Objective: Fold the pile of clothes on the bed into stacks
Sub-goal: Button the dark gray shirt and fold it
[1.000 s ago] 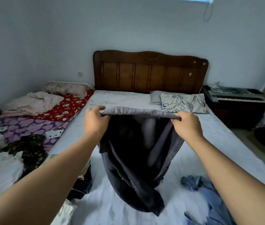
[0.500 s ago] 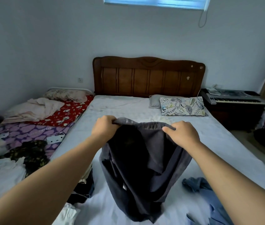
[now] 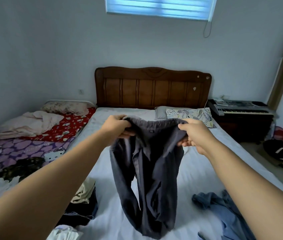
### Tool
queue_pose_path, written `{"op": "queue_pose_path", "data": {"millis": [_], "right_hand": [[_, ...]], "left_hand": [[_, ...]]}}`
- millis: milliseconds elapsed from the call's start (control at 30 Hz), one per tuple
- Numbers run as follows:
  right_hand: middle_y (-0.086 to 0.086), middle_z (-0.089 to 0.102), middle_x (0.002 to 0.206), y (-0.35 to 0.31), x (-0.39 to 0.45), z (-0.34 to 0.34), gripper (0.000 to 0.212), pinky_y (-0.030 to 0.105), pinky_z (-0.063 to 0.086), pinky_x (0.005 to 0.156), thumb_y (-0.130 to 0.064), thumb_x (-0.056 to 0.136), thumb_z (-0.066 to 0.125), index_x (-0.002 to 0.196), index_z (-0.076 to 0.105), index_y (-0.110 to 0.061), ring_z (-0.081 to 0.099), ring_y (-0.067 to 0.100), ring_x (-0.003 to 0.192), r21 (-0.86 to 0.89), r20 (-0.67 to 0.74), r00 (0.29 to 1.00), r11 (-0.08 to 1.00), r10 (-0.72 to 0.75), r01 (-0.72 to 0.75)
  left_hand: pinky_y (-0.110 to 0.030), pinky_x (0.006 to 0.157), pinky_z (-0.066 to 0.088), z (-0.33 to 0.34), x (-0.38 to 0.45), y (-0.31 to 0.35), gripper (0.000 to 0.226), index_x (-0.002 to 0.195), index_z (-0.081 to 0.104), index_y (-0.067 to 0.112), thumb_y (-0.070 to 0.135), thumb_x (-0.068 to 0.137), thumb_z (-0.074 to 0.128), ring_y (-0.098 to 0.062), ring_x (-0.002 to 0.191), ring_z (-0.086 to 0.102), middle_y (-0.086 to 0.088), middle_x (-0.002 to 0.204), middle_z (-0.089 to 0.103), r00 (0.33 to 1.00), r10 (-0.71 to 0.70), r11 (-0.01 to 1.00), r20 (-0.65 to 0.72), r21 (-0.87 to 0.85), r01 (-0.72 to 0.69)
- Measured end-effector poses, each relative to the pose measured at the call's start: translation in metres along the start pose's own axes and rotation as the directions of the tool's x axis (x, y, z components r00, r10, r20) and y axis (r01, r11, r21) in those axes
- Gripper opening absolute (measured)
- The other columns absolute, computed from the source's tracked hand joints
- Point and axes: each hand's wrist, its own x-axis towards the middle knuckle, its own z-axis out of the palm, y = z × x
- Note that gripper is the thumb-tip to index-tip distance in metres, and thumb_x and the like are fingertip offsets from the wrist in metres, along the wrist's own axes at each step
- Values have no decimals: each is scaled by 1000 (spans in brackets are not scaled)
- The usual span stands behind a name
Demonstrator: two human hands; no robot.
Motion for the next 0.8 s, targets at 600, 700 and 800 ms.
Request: {"op": "queue_pose_path", "data": {"millis": [600, 700, 800], "right_hand": [[1, 42, 66, -9, -12, -3, 33, 29, 28, 51, -29, 93, 57, 71, 43, -9, 38, 16, 59, -552, -275, 709, 710, -649, 436], [-1, 48, 67, -17, -23, 2, 18, 32, 30, 55, -23, 98, 48, 92, 49, -7, 44, 15, 60, -413, -361, 695, 775, -622, 479], [5, 58, 89, -27, -34, 2, 18, 29, 33, 63, -23, 99, 43, 104, 50, -7, 51, 19, 78, -344, -457, 636, 783, -622, 518]], "left_hand": [[-15, 62, 37, 4, -10, 11, 11, 86, 55, 14, 23, 92, 58, -18, 85, 54, 2, 86, 54, 796, 532, 803, -290, 471, -365], [-35, 71, 50, 10, -23, 19, 8, 99, 53, 13, 20, 96, 51, -20, 84, 59, 2, 84, 60, 746, 609, 768, -271, 435, -469], [-40, 67, 51, 8, -37, 31, 10, 104, 51, 18, 25, 97, 48, -23, 79, 60, 3, 80, 59, 671, 706, 666, -228, 538, -517]]}}
